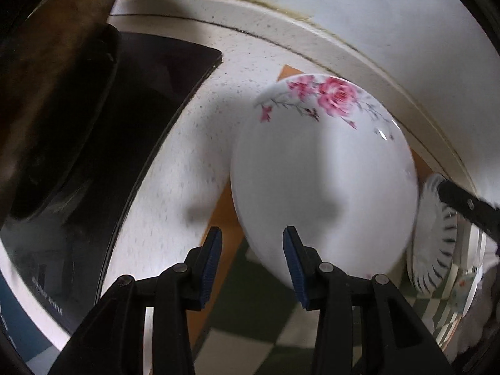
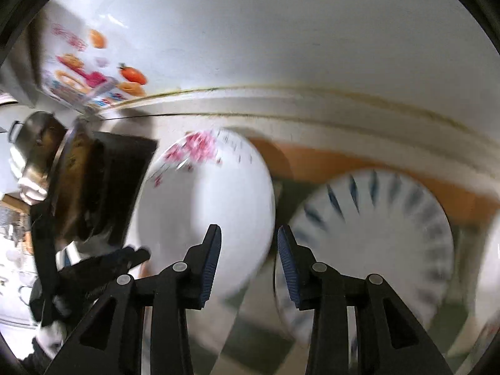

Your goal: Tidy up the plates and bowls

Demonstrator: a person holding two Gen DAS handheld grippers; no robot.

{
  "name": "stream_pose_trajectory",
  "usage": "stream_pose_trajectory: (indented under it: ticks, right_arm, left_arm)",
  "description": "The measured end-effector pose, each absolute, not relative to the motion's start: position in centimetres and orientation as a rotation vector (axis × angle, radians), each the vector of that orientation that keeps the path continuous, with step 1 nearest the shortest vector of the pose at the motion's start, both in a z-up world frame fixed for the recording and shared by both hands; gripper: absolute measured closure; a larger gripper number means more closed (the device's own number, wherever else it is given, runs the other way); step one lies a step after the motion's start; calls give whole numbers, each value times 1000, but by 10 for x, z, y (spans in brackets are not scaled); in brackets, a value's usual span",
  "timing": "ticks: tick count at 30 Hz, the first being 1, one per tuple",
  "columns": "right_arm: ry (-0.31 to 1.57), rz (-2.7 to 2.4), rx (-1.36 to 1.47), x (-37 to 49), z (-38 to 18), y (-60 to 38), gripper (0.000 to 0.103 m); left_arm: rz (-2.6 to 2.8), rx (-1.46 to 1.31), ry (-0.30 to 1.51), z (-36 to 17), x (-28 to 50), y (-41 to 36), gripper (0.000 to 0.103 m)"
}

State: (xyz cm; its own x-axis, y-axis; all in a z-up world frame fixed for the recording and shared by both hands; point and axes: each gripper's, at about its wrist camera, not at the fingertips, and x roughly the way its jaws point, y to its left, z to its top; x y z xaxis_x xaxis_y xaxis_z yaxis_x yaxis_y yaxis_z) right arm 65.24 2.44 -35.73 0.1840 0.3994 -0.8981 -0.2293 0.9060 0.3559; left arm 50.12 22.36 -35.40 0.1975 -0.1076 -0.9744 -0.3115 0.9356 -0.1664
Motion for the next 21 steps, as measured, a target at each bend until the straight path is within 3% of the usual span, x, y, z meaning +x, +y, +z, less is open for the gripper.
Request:
stream_pose_trajectory:
  ticks: [4,5,6,8,9,21]
  right_arm:
    - [1355,427,143,689,-384,38,64]
    - [1371,427,142,696,-392,40,67]
    - [1392,430,142,702,-399,42,72]
    - [1428,445,150,704,-412,43,85]
    - [1433,449,144,705,-416,44,86]
    - [1415,457,193,682,-403,26,87]
  left_arm:
    - [132,-379,1395,-369,518,229,65]
    - [124,-380,1399,-372,521,230,66]
    - [110,-387,1398,-375,524,229,73]
    - [105,-377,1390,-376,527,229,75]
    - [104,-367,1380,-375,527,228,75]
    - [71,-327,1342,-347,521,227,75]
